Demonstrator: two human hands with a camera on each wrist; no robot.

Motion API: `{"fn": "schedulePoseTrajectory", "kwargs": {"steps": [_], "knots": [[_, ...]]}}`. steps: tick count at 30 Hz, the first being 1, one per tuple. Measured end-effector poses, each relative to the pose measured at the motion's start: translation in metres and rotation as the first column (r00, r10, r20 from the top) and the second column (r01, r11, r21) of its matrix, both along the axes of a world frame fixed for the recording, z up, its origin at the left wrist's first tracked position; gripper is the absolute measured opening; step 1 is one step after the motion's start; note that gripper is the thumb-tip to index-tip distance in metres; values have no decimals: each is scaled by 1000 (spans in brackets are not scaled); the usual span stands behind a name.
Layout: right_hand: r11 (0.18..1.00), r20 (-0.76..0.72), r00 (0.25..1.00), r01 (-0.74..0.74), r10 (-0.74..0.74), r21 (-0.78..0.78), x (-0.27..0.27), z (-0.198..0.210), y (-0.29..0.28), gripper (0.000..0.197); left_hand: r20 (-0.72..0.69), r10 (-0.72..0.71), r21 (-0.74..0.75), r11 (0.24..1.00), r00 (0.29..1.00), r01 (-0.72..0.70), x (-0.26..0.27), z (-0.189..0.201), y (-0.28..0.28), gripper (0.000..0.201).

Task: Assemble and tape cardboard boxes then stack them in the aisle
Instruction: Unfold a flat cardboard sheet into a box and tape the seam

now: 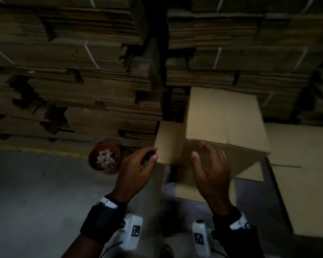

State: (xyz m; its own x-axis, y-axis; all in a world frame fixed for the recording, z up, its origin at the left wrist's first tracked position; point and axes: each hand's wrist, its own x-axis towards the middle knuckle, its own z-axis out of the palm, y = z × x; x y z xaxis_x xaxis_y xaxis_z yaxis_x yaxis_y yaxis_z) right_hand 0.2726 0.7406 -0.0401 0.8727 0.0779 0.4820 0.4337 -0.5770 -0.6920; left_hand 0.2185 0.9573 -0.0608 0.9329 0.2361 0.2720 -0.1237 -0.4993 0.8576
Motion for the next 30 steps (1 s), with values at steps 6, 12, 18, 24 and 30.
{"fn": "schedulePoseTrajectory", "kwargs": {"steps": [6, 12, 18, 24, 30], "knots": [[978, 82, 992, 113, -100, -178, 32, 6, -81, 43, 36, -169, 211, 965, 985, 158, 41, 28, -59, 38], [889, 31, 989, 147, -148, -433, 85, 7, -127, 72, -23, -277, 441, 860, 961, 258, 122, 31, -81, 63], [856, -114, 991, 4, -74, -517, 110, 13, -139, 81, -102, -320, 516, 793, 942, 325, 157, 12, -82, 66], [873, -9, 999, 38, -48, -487, 112, 16, -140, 72, 3, -290, 457, 852, 957, 257, 153, 12, -79, 61], [983, 102, 987, 133, -120, -126, 109, 23, -161, 55, 148, -99, 252, 966, 984, 59, 128, 19, -81, 52]]}}
